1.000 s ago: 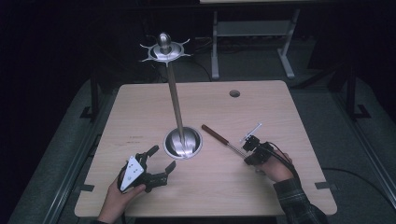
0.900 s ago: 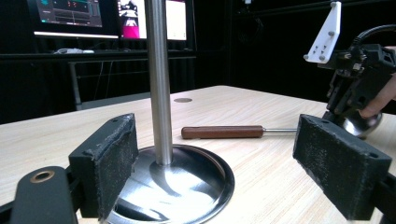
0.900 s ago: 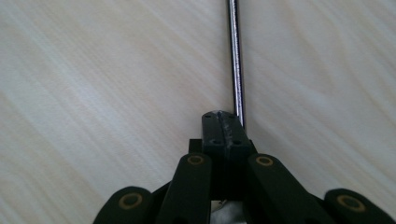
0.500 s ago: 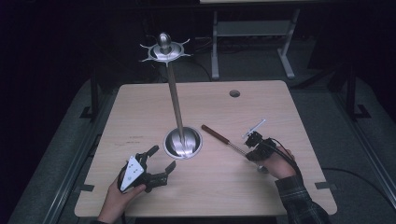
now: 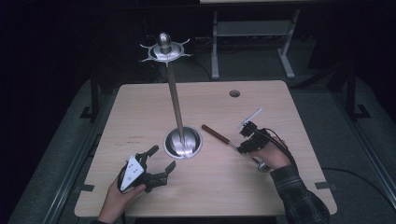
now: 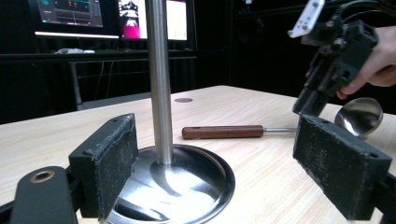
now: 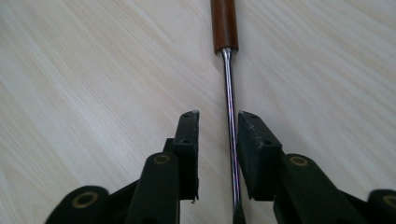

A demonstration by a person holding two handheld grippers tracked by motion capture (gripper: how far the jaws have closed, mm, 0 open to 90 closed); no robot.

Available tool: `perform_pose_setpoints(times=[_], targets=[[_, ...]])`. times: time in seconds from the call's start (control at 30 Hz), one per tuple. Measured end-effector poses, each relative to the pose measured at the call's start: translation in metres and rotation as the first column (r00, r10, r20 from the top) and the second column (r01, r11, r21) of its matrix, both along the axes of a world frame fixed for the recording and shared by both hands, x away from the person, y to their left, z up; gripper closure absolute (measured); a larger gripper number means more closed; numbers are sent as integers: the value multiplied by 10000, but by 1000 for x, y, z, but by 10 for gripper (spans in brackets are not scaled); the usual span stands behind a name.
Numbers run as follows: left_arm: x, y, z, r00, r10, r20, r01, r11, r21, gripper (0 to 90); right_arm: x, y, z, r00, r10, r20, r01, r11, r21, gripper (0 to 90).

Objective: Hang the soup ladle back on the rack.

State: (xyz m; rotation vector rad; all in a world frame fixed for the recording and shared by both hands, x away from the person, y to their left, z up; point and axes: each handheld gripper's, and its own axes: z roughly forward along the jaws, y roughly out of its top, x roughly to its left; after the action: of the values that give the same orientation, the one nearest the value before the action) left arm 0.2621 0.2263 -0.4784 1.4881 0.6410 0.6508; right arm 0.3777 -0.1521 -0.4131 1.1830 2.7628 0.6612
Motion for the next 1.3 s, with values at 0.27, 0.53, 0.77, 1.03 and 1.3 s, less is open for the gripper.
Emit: perform_pose_setpoints(times=[0.27,0.53,0.77,1.03,1.3], targets=[[0,0,0,10000,-3,1,3,10000,12,134,23,19,4,9975,689,-136,-693,9972,-290,667],[0,0,0,10000,-38,20,38,10000,24,134,45,42,0,9911,1261,-416,-1291,9883,-814,671],[0,0,0,10000,-50,23,50,10000,39,134,62,55,-7,9879,1374,-717,-1450,9828,-1143,671],[0,0,0,10000,-63,12,63,9999,105,134,73,66,-17,9841,1482,-980,-1615,9762,-1449,679],[0,0,0,10000,-70,35,70,9999,112,134,74,71,-25,9802,1625,-1134,-1819,9650,-1889,707]])
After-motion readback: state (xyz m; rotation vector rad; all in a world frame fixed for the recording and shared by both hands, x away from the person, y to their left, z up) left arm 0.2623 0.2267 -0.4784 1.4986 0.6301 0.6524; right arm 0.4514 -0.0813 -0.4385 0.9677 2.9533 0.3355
